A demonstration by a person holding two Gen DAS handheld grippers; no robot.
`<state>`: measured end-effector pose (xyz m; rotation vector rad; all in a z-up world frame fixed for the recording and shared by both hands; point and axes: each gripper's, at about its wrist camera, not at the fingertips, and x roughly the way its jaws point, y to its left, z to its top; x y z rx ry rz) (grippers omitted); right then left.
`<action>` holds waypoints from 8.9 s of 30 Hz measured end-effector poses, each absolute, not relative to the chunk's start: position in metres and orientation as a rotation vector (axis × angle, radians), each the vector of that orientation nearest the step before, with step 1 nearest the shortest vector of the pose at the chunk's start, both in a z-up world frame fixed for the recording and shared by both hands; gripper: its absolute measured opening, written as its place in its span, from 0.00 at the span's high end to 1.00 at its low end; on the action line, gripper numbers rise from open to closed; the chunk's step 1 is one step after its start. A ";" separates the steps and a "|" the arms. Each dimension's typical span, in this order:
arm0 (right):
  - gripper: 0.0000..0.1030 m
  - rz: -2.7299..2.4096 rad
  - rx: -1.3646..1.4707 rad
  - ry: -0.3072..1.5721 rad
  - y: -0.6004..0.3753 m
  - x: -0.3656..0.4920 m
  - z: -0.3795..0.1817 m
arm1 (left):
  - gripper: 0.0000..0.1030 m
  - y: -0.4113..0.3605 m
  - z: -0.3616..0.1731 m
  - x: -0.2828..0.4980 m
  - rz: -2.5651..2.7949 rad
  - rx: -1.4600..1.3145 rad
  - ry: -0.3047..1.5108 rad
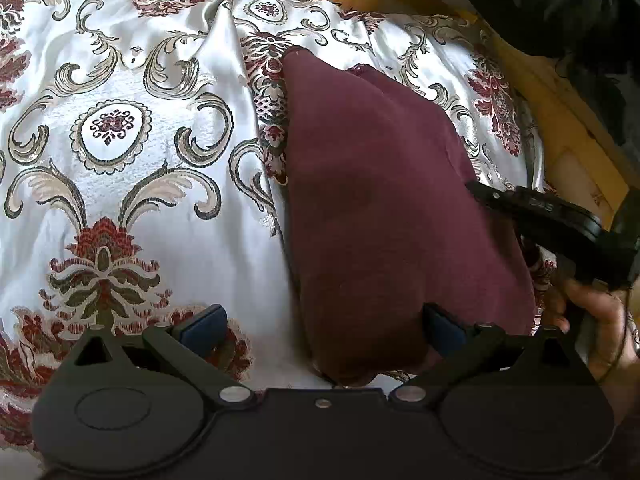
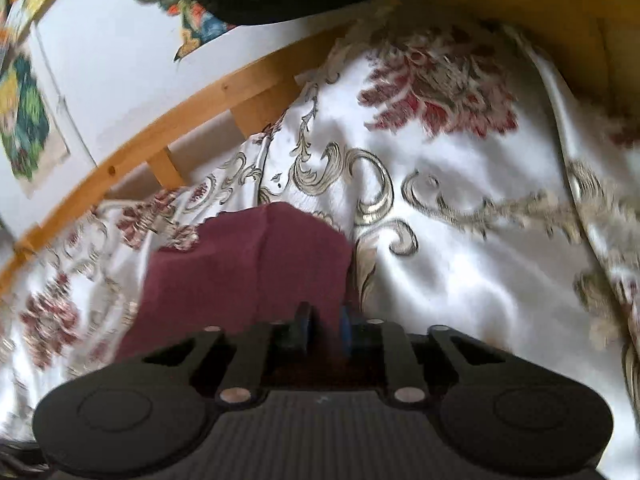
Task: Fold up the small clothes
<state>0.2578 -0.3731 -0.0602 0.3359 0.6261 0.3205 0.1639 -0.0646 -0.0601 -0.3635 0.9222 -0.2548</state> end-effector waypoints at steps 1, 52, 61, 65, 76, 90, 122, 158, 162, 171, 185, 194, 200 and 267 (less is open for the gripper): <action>0.91 0.331 0.326 0.600 -0.371 0.259 -0.061 | 0.00 -0.065 -0.060 0.164 -0.254 -0.365 0.925; 0.37 0.388 0.413 0.728 -0.374 0.272 -0.077 | 0.00 -0.062 -0.063 0.163 -0.251 -0.389 0.946; 0.35 0.389 0.411 0.726 -0.373 0.272 -0.077 | 0.00 -0.061 -0.063 0.163 -0.251 -0.392 0.946; 0.31 0.395 0.403 0.723 -0.370 0.272 -0.077 | 0.00 -0.061 -0.063 0.163 -0.251 -0.396 0.944; 0.19 0.410 0.327 0.718 -0.355 0.271 -0.076 | 0.00 -0.061 -0.063 0.163 -0.249 -0.404 0.945; 0.65 0.425 0.432 0.737 -0.370 0.276 -0.078 | 0.00 -0.059 -0.060 0.167 -0.260 -0.422 0.934; 0.62 0.426 0.525 0.754 -0.382 0.278 -0.088 | 0.03 -0.045 -0.076 0.218 -0.308 -0.725 0.894; 0.83 0.485 0.390 0.552 -0.357 0.242 -0.052 | 0.62 -0.059 -0.024 0.195 -0.287 -0.435 0.721; 0.84 0.510 0.313 0.450 -0.339 0.220 -0.034 | 0.63 -0.056 -0.006 0.183 -0.286 -0.341 0.647; 0.84 0.573 0.237 0.306 -0.276 0.219 -0.002 | 0.63 -0.016 0.015 0.172 -0.191 -0.342 0.536; 0.80 0.639 0.228 0.461 -0.206 0.256 -0.048 | 0.58 0.061 -0.032 0.180 0.033 -0.531 0.679; 0.36 0.636 0.269 0.540 -0.243 0.249 -0.055 | 0.20 0.076 -0.037 0.168 0.081 -0.660 0.713; 0.17 0.720 0.156 0.533 -0.237 0.207 -0.041 | 0.10 0.079 -0.038 0.140 0.086 -0.690 0.701; 0.00 0.485 0.092 0.369 -0.249 -0.008 0.012 | 0.01 0.040 0.016 -0.058 0.079 -0.154 0.489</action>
